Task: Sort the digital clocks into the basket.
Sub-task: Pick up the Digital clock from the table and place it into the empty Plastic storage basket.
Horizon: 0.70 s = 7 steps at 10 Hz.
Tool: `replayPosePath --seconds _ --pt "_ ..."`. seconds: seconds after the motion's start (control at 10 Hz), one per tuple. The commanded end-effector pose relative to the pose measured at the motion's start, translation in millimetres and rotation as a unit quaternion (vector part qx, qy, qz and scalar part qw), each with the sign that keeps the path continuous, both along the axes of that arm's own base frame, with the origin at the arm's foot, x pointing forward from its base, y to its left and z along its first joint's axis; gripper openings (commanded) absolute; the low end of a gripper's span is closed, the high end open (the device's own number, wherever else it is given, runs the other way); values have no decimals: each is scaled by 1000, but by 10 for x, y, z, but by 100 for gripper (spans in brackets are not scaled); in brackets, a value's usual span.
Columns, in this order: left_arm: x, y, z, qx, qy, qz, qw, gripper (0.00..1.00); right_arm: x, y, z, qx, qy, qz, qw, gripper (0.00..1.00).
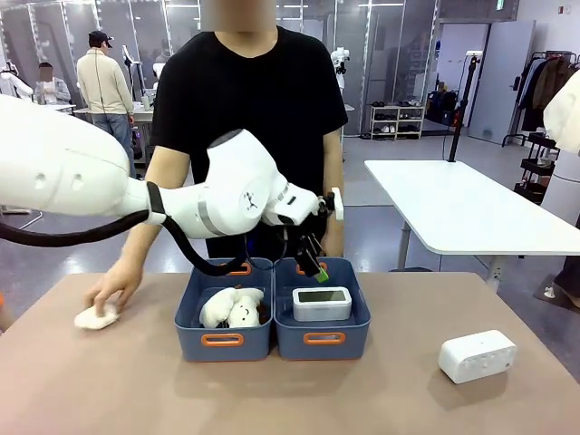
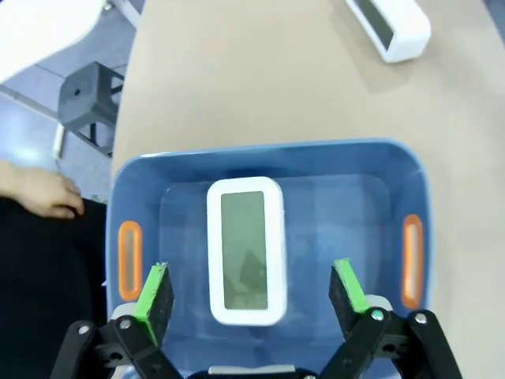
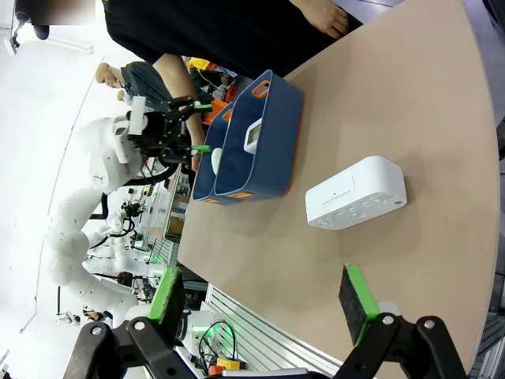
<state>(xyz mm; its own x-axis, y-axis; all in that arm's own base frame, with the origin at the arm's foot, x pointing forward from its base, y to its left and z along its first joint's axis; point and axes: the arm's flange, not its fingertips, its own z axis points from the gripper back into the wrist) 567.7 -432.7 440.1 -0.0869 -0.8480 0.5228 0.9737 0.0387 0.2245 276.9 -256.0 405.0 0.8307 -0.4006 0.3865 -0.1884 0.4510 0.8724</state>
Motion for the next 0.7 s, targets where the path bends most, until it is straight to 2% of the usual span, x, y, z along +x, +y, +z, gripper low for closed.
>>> replayPosePath --seconds 0.0,0.2,0.3,0.4,0.5,0.6 --pt "-423 125 86 -2 17 -10 1000 100 -7 -5 17 1 -7 1 1000 100" --pt "-472 177 81 -22 48 -6 999 100 -7 -5 17 1 -7 1 1000 100" --pt "-479 205 96 -29 39 -3 999 100 -7 -5 17 1 -7 1 1000 100" --pt "-495 208 87 -26 51 -2 998 100 -7 -5 17 1 -7 1 1000 100" --pt "-654 372 248 -47 84 12 995 100 -7 -5 17 1 -7 1 1000 100" --pt "-1032 826 591 -121 116 -7 986 100 -7 -5 17 1 -7 1 1000 100"
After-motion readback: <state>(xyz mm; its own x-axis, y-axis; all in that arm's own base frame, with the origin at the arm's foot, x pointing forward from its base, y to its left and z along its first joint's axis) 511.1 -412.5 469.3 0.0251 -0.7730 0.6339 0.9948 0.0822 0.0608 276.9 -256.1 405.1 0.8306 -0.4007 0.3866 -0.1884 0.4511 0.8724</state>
